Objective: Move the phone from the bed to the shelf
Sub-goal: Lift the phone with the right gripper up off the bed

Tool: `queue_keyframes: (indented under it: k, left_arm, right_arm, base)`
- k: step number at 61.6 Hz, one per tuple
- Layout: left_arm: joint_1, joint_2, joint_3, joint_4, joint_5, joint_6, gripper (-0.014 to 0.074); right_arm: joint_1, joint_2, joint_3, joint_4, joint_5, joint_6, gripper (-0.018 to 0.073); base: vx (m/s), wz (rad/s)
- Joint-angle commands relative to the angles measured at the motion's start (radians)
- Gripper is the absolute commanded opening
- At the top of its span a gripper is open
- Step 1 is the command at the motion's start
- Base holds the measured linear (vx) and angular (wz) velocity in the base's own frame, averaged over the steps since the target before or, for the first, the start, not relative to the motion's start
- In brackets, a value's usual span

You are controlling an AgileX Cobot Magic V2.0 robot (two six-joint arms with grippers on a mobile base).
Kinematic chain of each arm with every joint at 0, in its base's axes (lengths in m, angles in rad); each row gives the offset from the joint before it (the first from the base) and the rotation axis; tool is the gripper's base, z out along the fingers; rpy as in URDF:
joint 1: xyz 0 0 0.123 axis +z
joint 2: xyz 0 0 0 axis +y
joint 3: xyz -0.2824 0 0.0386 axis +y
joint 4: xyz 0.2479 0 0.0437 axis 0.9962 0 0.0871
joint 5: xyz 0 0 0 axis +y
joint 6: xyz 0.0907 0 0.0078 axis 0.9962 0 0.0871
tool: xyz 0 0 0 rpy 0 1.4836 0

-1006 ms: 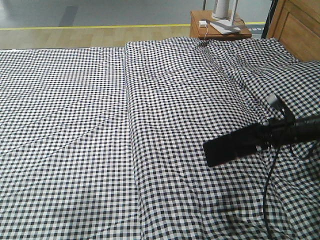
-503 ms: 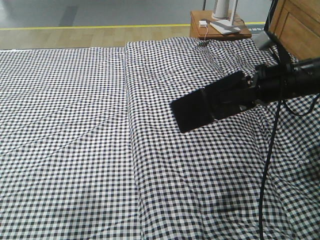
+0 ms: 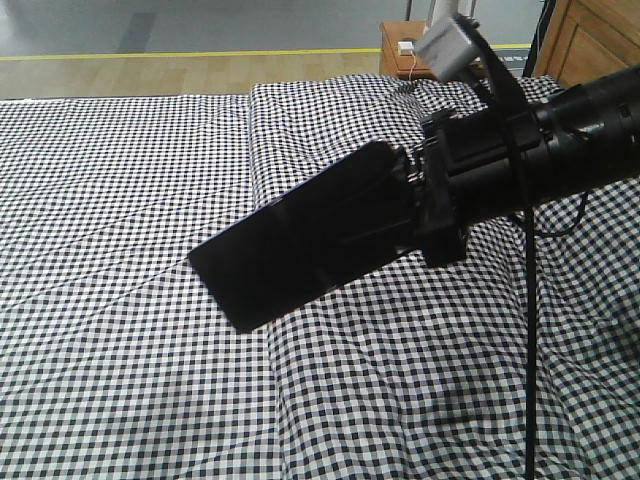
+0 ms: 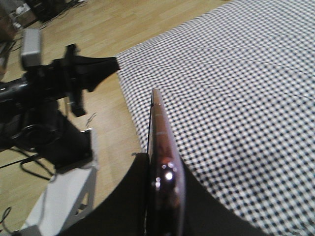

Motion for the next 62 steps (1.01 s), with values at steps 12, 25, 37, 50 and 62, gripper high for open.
queue_keyframes:
  k: [12, 25, 37, 50, 62]
  left_arm:
    - [0.001, -0.004, -0.023, -0.009, -0.076, -0.006, 0.0001]
    - [0.001, -0.004, -0.023, -0.009, -0.076, -0.006, 0.0001]
    - [0.001, -0.004, -0.023, -0.009, -0.076, -0.006, 0.0001]
    - [0.001, -0.004, -0.023, -0.009, -0.076, -0.006, 0.0001]
    - [0.001, -0.004, -0.023, -0.009, -0.076, -0.006, 0.0001]
  right_arm:
    - [0.125, -0.063, -0.027, 0.075, 0.063, 0.071, -0.0003]
    - [0.146, -0.063, -0.027, 0.076, 0.063, 0.077, -0.0003]
    - [0.146, -0.063, -0.027, 0.076, 0.063, 0.077, -0.0003]
    - [0.142, -0.063, -0.027, 0.076, 0.063, 0.077, -0.0003]
    - [0.142, -0.063, -0.027, 0.076, 0.063, 0.077, -0.0003]
  base:
    - [0.0, 0.0]
    - [0.0, 0.0]
    - [0.0, 0.0]
    - [0.0, 0.0]
    - [0.0, 0.0]
